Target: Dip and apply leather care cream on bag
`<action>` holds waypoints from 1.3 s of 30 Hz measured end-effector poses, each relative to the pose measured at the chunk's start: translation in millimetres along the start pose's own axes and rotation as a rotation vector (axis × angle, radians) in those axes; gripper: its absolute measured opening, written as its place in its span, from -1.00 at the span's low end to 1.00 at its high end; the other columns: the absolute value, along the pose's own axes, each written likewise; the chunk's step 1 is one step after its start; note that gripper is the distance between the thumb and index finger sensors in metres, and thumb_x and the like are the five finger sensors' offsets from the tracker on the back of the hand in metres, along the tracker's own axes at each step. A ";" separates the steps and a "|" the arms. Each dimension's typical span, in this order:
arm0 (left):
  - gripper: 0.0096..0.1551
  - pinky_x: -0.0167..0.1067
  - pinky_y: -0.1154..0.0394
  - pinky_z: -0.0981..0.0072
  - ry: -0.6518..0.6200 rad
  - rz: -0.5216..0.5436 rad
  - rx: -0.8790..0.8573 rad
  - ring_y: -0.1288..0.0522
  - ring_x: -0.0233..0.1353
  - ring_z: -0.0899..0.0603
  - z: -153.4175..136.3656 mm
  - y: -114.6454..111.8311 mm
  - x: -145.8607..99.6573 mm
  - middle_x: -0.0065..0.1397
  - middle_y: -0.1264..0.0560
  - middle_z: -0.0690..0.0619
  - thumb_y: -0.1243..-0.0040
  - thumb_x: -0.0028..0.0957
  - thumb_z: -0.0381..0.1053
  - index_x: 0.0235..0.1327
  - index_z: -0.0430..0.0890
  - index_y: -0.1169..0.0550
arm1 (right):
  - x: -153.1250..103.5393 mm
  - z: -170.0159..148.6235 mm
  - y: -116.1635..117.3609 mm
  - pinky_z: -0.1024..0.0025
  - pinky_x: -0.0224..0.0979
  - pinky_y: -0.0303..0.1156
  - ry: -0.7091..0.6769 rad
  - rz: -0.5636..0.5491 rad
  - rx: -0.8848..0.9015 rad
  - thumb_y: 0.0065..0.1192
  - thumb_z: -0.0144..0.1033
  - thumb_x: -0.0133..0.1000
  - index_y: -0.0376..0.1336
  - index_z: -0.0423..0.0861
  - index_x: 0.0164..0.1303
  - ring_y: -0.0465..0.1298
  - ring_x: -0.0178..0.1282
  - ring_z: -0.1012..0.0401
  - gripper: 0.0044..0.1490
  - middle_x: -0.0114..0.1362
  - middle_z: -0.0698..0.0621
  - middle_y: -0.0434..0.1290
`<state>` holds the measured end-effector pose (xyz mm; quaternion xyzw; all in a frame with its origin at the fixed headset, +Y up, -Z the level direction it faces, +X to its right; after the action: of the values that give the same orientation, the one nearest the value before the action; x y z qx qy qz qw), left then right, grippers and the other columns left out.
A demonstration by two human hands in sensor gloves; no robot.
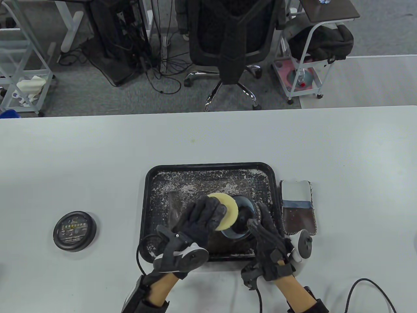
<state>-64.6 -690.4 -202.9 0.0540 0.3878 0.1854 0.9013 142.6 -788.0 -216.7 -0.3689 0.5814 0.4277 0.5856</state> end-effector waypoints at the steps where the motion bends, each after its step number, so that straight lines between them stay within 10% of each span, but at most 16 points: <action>1: -0.31 0.39 -0.43 -0.17 -0.020 -0.013 -0.024 -0.44 0.55 -0.31 6.3 -4.5 0.5 0.60 -0.36 -0.15 -0.21 0.05 -0.02 0.54 0.03 -0.40 | 0.7 -0.6 2.4 -0.31 0.31 0.41 -0.002 0.015 -0.008 0.38 -0.03 0.30 -0.30 -0.31 0.66 0.26 0.44 -0.55 0.18 0.56 -0.59 -0.03; 16: -0.31 0.40 -0.42 -0.12 -0.127 -0.011 -0.112 -0.44 0.54 -0.31 11.4 -20.0 -5.6 0.59 -0.34 -0.17 -0.19 0.08 0.00 0.54 -0.02 -0.37 | 2.2 -7.5 28.8 -0.32 0.27 0.40 0.025 0.136 -0.093 0.40 -0.04 0.27 -0.28 -0.31 0.65 0.27 0.41 -0.56 0.18 0.50 -0.64 0.03; 30: -0.32 0.24 -0.55 -0.15 0.159 -0.136 -0.180 -0.55 0.40 -0.39 7.2 -33.3 5.0 0.48 -0.39 -0.35 -0.13 0.11 -0.04 0.49 -0.23 -0.33 | -6.1 0.5 40.9 -0.32 0.20 0.44 -0.014 0.096 -0.353 0.39 -0.09 0.25 -0.27 -0.39 0.62 0.31 0.34 -0.60 0.18 0.42 -0.71 0.06; 39: -0.34 0.36 -0.46 -0.15 -0.045 -0.133 -0.174 -0.46 0.47 -0.40 14.5 -35.0 0.4 0.51 -0.35 -0.27 -0.21 0.01 -0.08 0.45 -0.11 -0.41 | 0.1 -6.2 29.4 -0.29 0.15 0.49 0.050 0.090 -0.253 0.37 -0.09 0.26 -0.23 -0.43 0.60 0.37 0.30 -0.58 0.14 0.38 -0.72 0.12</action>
<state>-43.7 -722.0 -201.6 -0.0462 0.3527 0.1571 0.9213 113.0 -783.1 -215.2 -0.4239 0.5531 0.5141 0.5001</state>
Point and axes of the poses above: the tracker on the back of each hand, its own z axis roughly to the thumb side, its own x axis roughly from the wrist to the fingertips, y = z × x, the point moved 3 cm from there along x, roughly from the wrist to the fingertips
